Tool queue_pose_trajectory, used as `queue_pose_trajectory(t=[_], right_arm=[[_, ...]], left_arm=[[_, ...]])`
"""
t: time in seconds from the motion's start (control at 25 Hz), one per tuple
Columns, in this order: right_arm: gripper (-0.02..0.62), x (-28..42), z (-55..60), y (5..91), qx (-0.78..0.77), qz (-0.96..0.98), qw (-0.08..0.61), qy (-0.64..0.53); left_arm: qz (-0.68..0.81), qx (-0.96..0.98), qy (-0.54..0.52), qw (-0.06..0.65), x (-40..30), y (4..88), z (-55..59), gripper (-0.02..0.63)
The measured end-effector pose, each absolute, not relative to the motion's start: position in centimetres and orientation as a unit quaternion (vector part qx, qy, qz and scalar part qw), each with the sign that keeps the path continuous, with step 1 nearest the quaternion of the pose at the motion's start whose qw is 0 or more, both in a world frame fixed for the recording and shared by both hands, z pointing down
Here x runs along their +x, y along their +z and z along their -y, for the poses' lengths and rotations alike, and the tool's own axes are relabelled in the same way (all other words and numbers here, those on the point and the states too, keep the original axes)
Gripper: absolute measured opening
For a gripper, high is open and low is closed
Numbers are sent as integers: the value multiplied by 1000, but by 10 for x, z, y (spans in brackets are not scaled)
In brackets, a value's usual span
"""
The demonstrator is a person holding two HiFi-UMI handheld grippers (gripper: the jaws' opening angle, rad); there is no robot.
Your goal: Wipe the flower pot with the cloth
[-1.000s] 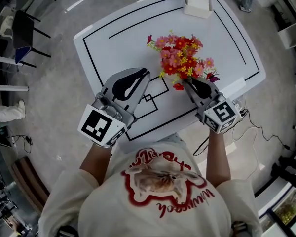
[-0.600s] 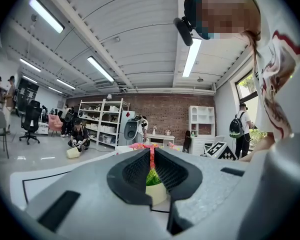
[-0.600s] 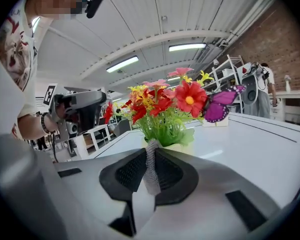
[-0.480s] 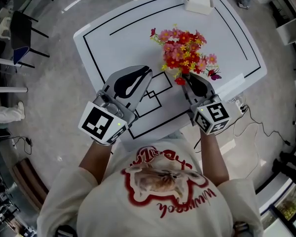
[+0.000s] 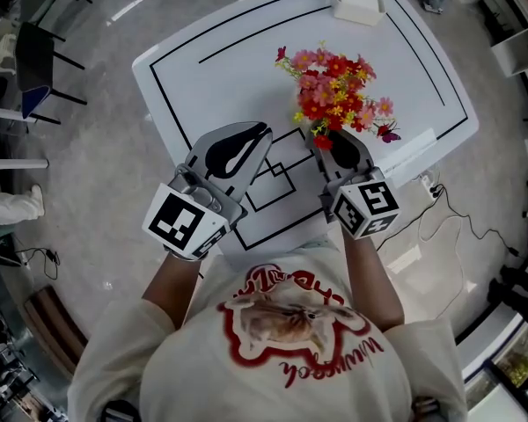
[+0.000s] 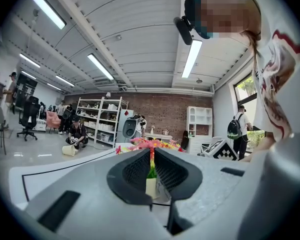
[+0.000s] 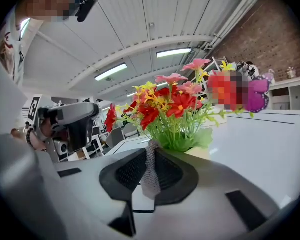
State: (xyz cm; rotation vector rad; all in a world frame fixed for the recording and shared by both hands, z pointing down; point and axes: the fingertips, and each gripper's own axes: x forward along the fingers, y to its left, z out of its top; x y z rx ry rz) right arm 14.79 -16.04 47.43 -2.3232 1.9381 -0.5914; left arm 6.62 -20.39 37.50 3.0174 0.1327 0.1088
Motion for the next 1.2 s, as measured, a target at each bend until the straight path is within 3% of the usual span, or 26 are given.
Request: queue_pose_trajectory(t=[0.64, 0.88, 1.2], right_arm=[[44, 81, 152, 412, -684, -723, 38, -87], [46, 59, 134, 381, -667, -744, 13, -36], [46, 60, 71, 315, -640, -767, 42, 25]], left_arm=[[-53, 995, 41, 67, 64, 394, 181, 29], [-29, 998, 23, 57, 55, 377, 168, 29], [12, 999, -5, 45, 40, 342, 99, 29]])
